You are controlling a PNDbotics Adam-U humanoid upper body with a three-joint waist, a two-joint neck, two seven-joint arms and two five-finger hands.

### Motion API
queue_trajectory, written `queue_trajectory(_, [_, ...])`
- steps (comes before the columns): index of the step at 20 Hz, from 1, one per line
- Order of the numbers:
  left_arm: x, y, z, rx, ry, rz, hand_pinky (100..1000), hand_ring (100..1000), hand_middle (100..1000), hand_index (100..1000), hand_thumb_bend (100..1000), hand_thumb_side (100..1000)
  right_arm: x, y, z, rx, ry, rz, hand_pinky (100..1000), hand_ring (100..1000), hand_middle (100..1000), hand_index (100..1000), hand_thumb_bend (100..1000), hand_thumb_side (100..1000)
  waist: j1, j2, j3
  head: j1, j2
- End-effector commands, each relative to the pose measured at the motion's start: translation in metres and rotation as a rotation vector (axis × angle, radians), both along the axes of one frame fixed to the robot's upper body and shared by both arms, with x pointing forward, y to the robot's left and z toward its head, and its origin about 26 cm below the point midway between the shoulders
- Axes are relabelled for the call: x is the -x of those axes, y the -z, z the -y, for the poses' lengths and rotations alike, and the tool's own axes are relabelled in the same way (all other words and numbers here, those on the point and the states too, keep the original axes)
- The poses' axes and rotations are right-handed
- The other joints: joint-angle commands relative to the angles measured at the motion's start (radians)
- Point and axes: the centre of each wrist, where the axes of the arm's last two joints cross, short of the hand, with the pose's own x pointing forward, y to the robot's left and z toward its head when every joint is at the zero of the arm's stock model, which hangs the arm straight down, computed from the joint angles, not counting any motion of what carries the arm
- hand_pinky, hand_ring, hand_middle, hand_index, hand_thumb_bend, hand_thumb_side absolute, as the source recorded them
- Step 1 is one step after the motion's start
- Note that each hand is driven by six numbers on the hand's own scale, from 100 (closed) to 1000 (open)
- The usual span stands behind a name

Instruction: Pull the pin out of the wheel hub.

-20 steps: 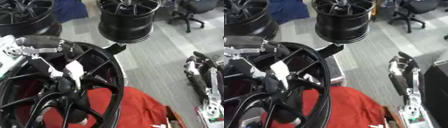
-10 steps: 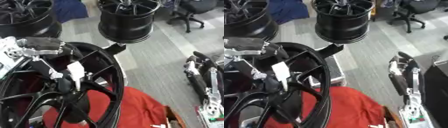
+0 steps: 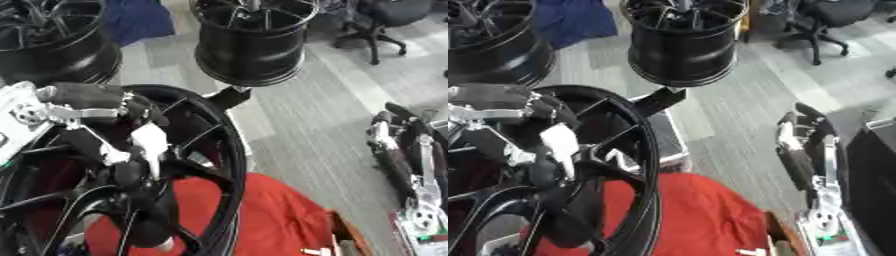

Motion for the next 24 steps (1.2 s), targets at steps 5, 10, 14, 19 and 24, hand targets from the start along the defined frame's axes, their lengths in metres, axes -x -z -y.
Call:
queue_trajectory(5, [0.001,-0.009,-0.008,-0.37,0.349,0.068,656,693,781,911,159,453,0.0,-0.009,0.002,0.019,-0.005,0.028,518,584,601,805,100,496,-0.002,-0.012,0.001,-0.001,-0.003])
queue_trajectory(10, [0.0,-0.007,-0.012,-0.389,0.333,0.069,625,634,708,867,133,340,0.0,-0.009,0.002,0.019,-0.005,0.027,517,584,601,805,100,497,-0.002,-0.012,0.001,-0.002,-0.003])
queue_trajectory(14, [-0.001,-0.008,-0.013,-0.372,0.329,0.063,573,541,568,785,100,282,0.0,-0.009,0.002,0.018,-0.004,0.028,517,584,601,805,100,497,-0.003,-0.012,0.002,-0.002,-0.003])
queue_trajectory(19, [-0.004,-0.011,-0.015,-0.312,0.287,0.027,465,402,402,649,100,267,0.0,-0.008,0.002,0.017,-0.004,0.026,517,584,601,805,100,498,-0.003,-0.012,0.002,-0.003,-0.003])
queue_trajectory(24, [-0.008,-0.024,-0.01,-0.174,0.22,-0.044,389,320,313,580,100,256,0.0,-0.008,0.002,0.015,-0.002,0.025,517,585,601,805,100,499,-0.004,-0.013,0.002,-0.004,-0.003])
